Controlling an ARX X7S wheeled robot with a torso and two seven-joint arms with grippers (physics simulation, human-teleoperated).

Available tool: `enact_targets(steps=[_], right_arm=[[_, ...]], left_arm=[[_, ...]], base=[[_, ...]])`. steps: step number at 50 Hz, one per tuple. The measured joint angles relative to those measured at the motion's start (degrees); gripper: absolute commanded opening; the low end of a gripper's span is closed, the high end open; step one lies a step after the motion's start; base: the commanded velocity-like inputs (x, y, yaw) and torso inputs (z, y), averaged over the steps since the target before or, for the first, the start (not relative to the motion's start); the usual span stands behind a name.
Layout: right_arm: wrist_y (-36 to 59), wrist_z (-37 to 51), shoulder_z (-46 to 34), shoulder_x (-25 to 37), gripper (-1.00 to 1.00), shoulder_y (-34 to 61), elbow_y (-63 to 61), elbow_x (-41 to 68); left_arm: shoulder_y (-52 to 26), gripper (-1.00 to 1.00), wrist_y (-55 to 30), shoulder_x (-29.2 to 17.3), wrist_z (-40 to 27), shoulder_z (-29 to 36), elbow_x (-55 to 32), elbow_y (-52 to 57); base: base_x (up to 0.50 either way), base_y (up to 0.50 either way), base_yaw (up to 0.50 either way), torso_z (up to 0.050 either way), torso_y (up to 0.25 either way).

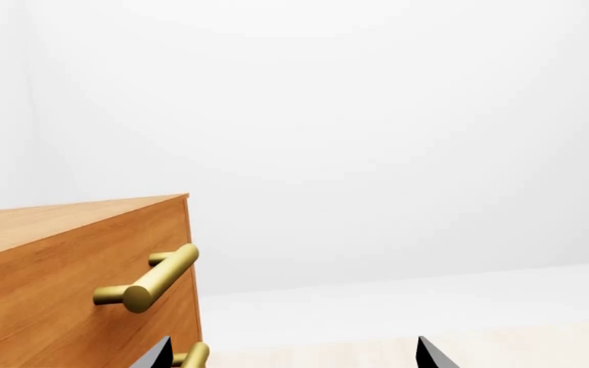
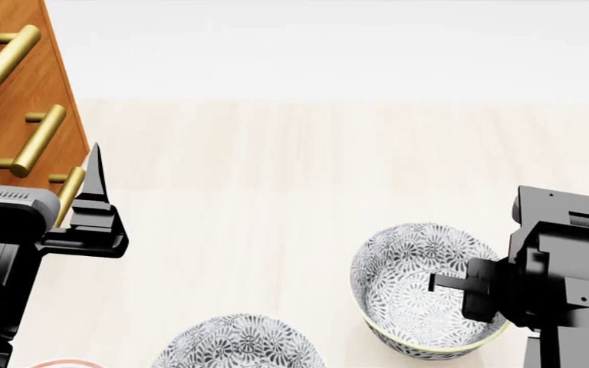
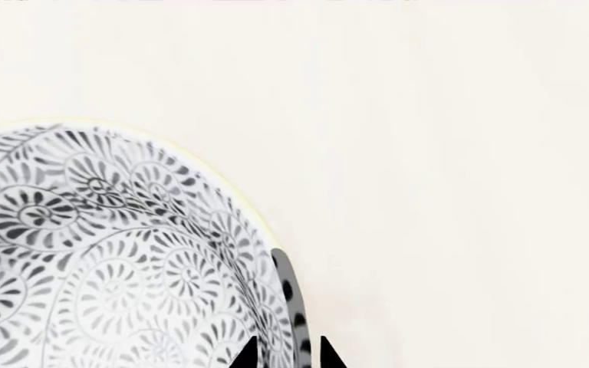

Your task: Stack the bowl at the front on the bowl in the middle.

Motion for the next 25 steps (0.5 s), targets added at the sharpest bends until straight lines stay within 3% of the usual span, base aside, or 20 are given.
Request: enact_targets(steps=[12,25], right_arm=[[-0.09,-1.43,1.04,-0.19,-1.0,0.05,-0.62,-1.58],[14.62,-2.91,5.82,0.21,-1.0,-5.56,-26.67,-0.54]], left_arm=[[-0.2,1.0,0.2,-0.17,-0.22,0.31,-0.16,-0.37],[-0.77,1.0,0.09,-0.42,-0.38,0.6,-0.41,-0.54]], base=[[0.0,0.0,0.0,0.0,0.0],[0.0,0.0,0.0,0.0,0.0]])
